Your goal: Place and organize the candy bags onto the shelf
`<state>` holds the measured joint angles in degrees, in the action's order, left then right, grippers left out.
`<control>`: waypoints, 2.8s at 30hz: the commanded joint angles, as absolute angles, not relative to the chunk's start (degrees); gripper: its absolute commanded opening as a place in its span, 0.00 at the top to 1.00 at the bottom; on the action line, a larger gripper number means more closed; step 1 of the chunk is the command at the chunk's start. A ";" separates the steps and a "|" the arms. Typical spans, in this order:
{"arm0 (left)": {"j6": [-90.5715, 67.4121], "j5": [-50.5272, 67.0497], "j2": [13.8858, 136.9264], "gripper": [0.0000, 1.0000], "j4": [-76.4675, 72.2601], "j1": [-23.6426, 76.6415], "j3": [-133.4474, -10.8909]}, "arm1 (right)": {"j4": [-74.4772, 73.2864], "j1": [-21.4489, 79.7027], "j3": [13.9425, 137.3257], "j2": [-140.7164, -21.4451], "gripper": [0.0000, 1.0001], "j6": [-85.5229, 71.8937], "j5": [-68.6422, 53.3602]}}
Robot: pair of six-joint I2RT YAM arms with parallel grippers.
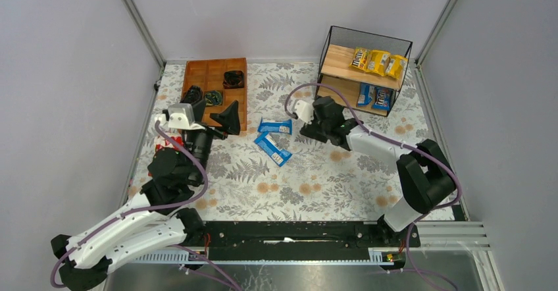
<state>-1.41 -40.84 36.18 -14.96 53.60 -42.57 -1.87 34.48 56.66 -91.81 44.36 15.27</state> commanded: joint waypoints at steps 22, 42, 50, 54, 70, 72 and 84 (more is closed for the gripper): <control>1.58 -43.68 36.49 0.01 -17.24 53.39 -43.29 | -22.83 36.32 70.82 -90.34 0.00 -28.88 3.03; 0.74 -42.64 31.90 0.01 -17.49 53.39 -41.96 | -21.32 51.88 97.00 -121.37 0.04 -44.03 -2.86; 0.48 -42.41 31.11 0.01 -17.58 53.39 -41.89 | -20.53 54.08 92.13 -122.86 0.07 -42.11 -7.97; 0.20 -42.19 31.12 0.01 -17.32 53.38 -41.93 | -24.05 53.63 87.62 -120.30 0.06 -41.58 -0.74; 0.09 -41.62 30.71 0.01 -16.79 53.36 -42.19 | -35.83 48.54 89.20 -114.84 0.04 -34.70 18.33; 0.09 -41.93 30.59 0.01 -16.86 53.36 -42.21 | -38.54 51.64 93.16 -117.19 0.04 -34.53 21.30; 2.03 -45.41 28.96 0.01 -18.24 53.39 -42.39 | -67.24 62.38 135.19 -144.54 0.06 -30.35 44.16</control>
